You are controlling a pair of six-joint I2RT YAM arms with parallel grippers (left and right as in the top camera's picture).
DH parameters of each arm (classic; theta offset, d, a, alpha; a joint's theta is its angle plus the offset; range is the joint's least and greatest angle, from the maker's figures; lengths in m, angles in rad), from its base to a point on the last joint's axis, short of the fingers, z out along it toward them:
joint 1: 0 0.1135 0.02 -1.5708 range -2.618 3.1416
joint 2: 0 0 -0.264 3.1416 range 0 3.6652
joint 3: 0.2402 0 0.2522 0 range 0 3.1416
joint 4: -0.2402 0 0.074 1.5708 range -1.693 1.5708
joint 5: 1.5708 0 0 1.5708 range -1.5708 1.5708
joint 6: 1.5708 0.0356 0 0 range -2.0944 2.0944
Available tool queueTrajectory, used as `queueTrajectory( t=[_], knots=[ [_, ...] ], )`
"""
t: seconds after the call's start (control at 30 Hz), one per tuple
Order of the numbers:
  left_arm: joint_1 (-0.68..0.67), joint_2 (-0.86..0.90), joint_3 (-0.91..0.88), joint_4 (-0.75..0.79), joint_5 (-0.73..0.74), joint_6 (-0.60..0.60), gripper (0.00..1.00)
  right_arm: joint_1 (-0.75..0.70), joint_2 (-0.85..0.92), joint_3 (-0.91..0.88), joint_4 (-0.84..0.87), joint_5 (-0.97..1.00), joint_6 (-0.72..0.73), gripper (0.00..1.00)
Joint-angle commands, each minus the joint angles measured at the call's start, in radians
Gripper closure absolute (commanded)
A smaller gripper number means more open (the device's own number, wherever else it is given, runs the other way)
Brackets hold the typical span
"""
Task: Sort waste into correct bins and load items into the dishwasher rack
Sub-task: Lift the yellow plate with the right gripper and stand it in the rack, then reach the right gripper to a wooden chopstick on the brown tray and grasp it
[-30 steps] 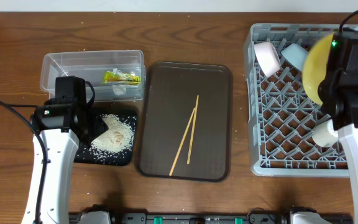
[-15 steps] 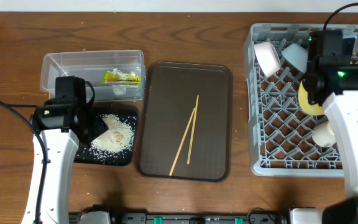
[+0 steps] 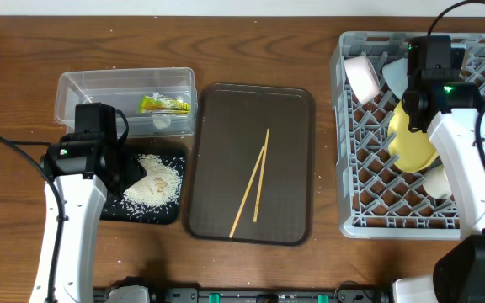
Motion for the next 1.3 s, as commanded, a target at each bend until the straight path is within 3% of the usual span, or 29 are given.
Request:
queueTrajectory(
  t=[0.0,0.2,0.37,0.47,0.57,0.8,1.27],
  knots=[
    [0.004,-0.003,-0.002,-0.003,-0.008,-0.016,0.24,-0.01,-0.028,0.005,-0.003,-0.037,0.049,0.33],
    [0.004,-0.003,-0.002,-0.003,-0.008,-0.016,0.24,-0.01,-0.143,0.005,0.032,-0.235,0.049,0.27],
    [0.004,-0.003,-0.002,-0.003,-0.008,-0.016,0.24,-0.01,-0.241,0.005,0.035,-0.603,0.043,0.26],
    [0.004,-0.003,-0.002,-0.003,-0.008,-0.016,0.24,-0.005,-0.257,0.005,-0.013,-0.821,0.045,0.28],
    [0.004,-0.003,-0.002,-0.003,-0.008,-0.016,0.24,0.026,-0.247,0.004,-0.117,-0.917,0.051,0.29],
    [0.004,-0.003,-0.002,-0.003,-0.008,-0.016,0.24,0.176,-0.193,0.002,-0.291,-0.916,0.125,0.3],
    [0.004,-0.003,-0.002,-0.003,-0.008,-0.016,0.24,0.554,0.071,-0.009,-0.231,-0.825,0.338,0.28]
  ],
)
